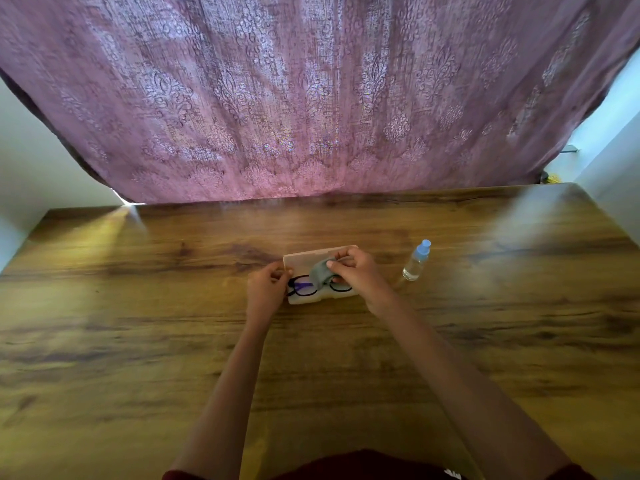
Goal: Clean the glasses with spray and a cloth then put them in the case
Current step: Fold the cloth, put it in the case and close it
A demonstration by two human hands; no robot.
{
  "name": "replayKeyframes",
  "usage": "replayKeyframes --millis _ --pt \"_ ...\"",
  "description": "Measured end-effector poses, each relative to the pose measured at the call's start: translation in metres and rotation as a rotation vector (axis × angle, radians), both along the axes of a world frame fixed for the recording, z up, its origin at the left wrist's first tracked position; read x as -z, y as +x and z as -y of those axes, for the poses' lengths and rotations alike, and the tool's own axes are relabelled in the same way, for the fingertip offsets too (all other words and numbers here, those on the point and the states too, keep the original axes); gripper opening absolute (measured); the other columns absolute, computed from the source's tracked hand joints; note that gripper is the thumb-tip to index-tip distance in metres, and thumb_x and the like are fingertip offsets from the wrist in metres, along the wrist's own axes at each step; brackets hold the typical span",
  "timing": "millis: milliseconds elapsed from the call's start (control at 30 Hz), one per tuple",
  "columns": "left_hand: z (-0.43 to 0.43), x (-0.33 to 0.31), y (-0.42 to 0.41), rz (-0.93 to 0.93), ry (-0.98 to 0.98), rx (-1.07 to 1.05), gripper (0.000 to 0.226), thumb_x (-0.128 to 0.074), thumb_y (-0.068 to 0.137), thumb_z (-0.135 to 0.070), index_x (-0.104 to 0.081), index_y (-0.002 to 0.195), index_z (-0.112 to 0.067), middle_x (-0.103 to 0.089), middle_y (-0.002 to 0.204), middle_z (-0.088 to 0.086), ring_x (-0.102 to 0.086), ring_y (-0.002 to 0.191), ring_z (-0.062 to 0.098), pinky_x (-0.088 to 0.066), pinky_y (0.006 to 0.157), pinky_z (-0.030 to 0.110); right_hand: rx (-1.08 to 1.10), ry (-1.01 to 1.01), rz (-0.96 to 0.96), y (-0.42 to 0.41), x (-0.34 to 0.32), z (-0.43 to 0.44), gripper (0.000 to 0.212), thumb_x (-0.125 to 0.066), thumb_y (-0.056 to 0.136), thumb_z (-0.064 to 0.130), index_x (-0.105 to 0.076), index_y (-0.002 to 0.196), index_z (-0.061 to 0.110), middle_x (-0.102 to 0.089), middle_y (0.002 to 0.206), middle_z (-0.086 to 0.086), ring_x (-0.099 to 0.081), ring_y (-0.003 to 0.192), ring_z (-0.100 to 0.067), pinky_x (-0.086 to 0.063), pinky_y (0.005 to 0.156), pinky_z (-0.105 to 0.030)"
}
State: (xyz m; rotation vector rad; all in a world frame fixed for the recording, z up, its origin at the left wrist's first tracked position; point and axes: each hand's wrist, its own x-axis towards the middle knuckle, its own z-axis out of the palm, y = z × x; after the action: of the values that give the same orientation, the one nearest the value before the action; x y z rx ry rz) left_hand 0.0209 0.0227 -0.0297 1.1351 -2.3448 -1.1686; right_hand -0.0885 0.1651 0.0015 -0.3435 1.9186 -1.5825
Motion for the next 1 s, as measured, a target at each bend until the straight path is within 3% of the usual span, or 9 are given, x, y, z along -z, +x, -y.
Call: replayKeyframes --millis 133,300,500,633,800,867,1000 --pt "-0.003 0.001 -0.002 -0.034 0.012 0.009 0.017 -0.057 0.093 -0.021 -0.067 0.105 -0.014 -0.068 0.089 0.001 -0.059 0.072 0.009 -0.047 0.058 0.021 0.002 -0.117 0.126 0.003 -0.008 0.007 0.016 -0.064 0.089 0.007 -0.059 0.104 0.004 -0.065 0.096 -0.009 -0.065 0.087 -0.015 -0.057 0.071 -0.022" --pt "-0.003 0.001 -0.003 -0.048 -0.002 0.006 0.014 -0.058 0.092 -0.021 -0.068 0.101 -0.017 -0.065 0.084 -0.004 -0.059 0.073 0.009 -0.042 0.056 0.018 0.028 -0.007 0.107 0.005 -0.004 0.005 0.011 -0.064 0.089 0.006 -0.057 0.098 0.008 -0.064 0.097 -0.009 -0.064 0.083 -0.012 -0.057 0.065 -0.019" --pt "-0.003 0.003 -0.003 -0.048 0.013 0.003 0.019 -0.058 0.093 -0.02 -0.066 0.109 -0.014 -0.069 0.094 0.003 -0.061 0.076 0.012 -0.044 0.058 0.014 0.009 0.291 -0.388 0.005 0.009 -0.006 0.011 -0.069 0.086 0.019 -0.061 0.094 0.019 -0.065 0.088 0.006 -0.063 0.076 -0.005 -0.056 0.066 -0.021" --pt "-0.004 0.003 -0.004 -0.058 0.008 -0.004 0.02 -0.058 0.093 -0.019 -0.065 0.111 -0.012 -0.069 0.097 0.005 -0.061 0.079 0.014 -0.047 0.062 0.017 0.05 0.345 -0.533 0.004 0.015 -0.008 0.016 -0.073 0.081 0.022 -0.062 0.092 0.015 -0.062 0.085 0.004 -0.059 0.076 -0.008 -0.046 0.062 -0.016" --pt "-0.003 0.003 -0.002 -0.084 0.023 0.004 0.02 -0.059 0.093 -0.017 -0.066 0.11 -0.012 -0.069 0.099 0.005 -0.063 0.085 0.017 -0.056 0.073 0.029 0.235 0.256 -0.547 -0.003 0.014 -0.013 0.027 -0.071 0.083 0.033 -0.057 0.091 0.011 -0.061 0.087 -0.004 -0.058 0.078 -0.017 -0.05 0.066 -0.025" --pt "-0.002 0.004 -0.002 -0.092 0.033 0.006 0.019 -0.059 0.093 -0.017 -0.066 0.109 -0.013 -0.069 0.1 0.005 -0.064 0.086 0.017 -0.056 0.075 0.03 0.266 0.226 -0.518 -0.011 0.01 -0.015 0.034 -0.063 0.087 0.041 -0.056 0.105 0.012 -0.06 0.1 -0.006 -0.058 0.091 -0.02 -0.052 0.075 -0.031" --pt "-0.001 0.006 -0.003 -0.103 0.047 0.013 0.018 -0.059 0.093 -0.018 -0.067 0.108 -0.015 -0.069 0.1 0.004 -0.063 0.084 0.014 -0.054 0.071 0.025 0.102 0.262 -0.248 -0.024 0.009 -0.017 0.049 -0.042 0.094 0.054 -0.051 0.13 0.021 -0.057 0.12 0.001 -0.055 0.109 -0.019 -0.044 0.077 -0.028"
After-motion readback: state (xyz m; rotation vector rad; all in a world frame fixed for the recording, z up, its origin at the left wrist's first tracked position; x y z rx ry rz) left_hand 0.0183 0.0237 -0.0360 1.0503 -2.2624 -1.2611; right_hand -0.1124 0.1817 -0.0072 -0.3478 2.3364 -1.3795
